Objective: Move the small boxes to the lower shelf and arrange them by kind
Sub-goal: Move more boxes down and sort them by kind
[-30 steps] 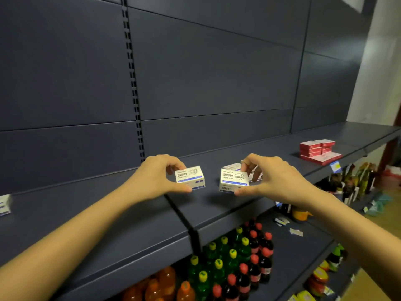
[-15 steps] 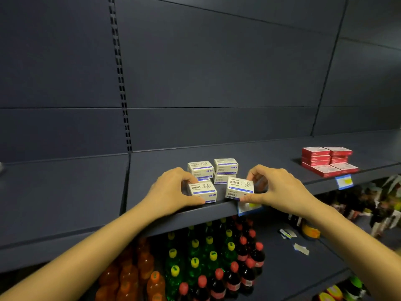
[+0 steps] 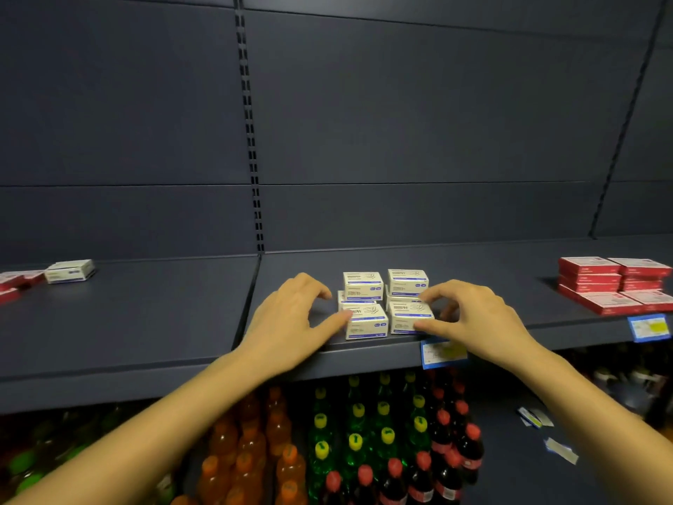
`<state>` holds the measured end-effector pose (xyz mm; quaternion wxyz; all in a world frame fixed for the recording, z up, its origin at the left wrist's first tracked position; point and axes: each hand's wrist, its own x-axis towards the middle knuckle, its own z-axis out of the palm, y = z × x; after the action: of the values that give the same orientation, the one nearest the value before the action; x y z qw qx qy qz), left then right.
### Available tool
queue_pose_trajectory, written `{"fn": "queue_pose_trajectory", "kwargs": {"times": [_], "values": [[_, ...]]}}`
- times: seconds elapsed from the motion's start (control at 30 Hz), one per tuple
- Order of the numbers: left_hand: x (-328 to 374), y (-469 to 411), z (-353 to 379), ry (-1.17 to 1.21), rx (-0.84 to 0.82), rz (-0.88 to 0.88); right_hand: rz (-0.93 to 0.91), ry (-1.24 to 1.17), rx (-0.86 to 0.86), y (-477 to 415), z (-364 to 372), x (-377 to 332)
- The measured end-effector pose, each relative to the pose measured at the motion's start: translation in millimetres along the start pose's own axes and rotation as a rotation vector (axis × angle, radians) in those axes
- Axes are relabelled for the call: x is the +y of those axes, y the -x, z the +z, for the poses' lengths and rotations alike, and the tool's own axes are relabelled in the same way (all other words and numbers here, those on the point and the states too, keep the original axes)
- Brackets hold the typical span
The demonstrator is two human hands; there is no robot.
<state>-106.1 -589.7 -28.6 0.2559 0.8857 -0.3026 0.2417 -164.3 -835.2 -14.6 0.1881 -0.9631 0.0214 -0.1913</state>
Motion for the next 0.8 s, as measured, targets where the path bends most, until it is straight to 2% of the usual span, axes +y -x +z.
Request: {"fn": "queue_pose_trajectory", "kwargs": {"times": [0.17,0.53,0.8], "values": [[-31.6,16.0,-38.6,-0.247,-0.039,-0.048,-0.142,-0.106,0.1,-6.8,-7.5,-39.4],[-127.0,95.7,-144.7,-0.473,-0.046,-0.367,-0.452,-0.033,-0.106,-46.8,72.2,-187.0],[-210.4,141.5,-211.4,-0.514,0.002,-0.503,-0.548,-0.084,-0.187,-69.2,135.2,-289.6]]}}
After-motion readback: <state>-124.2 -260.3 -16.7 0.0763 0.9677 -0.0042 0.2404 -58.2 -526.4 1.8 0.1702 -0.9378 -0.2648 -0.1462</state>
